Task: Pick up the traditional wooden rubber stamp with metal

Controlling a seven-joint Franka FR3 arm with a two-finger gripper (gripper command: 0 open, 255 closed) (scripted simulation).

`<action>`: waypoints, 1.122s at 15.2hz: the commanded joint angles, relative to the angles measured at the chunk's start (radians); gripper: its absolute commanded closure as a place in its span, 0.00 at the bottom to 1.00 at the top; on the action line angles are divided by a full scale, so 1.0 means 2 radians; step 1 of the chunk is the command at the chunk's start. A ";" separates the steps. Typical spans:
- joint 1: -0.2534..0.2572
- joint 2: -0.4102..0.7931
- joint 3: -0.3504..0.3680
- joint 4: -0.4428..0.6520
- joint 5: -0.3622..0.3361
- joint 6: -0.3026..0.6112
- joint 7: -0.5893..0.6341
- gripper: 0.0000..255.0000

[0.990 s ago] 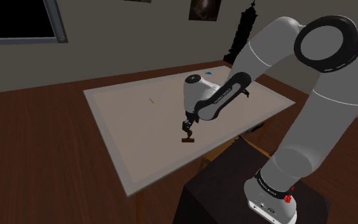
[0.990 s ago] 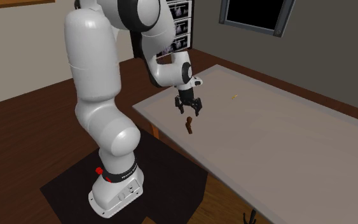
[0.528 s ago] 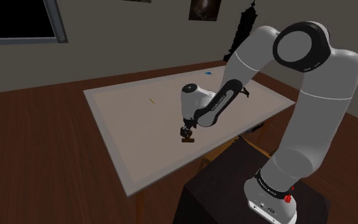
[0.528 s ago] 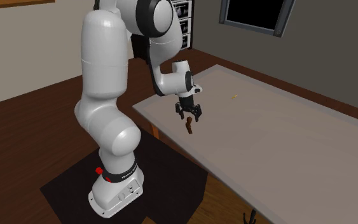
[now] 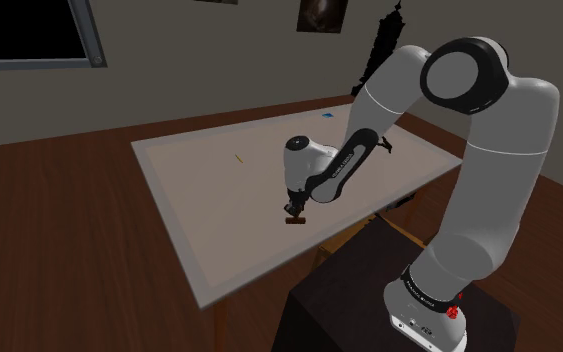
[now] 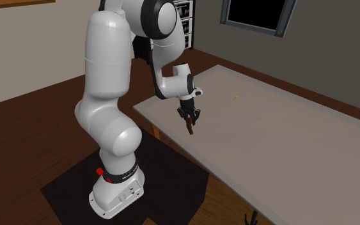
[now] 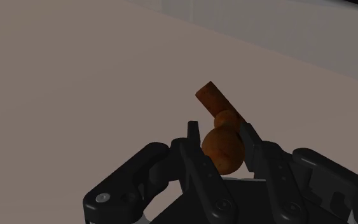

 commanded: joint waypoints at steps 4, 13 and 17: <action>-0.001 0.000 -0.001 0.000 0.000 -0.001 -0.001 1.00; -0.013 -0.060 0.023 -0.012 0.052 -0.043 -0.048 1.00; -0.017 -0.089 0.030 -0.015 0.076 -0.066 -0.070 1.00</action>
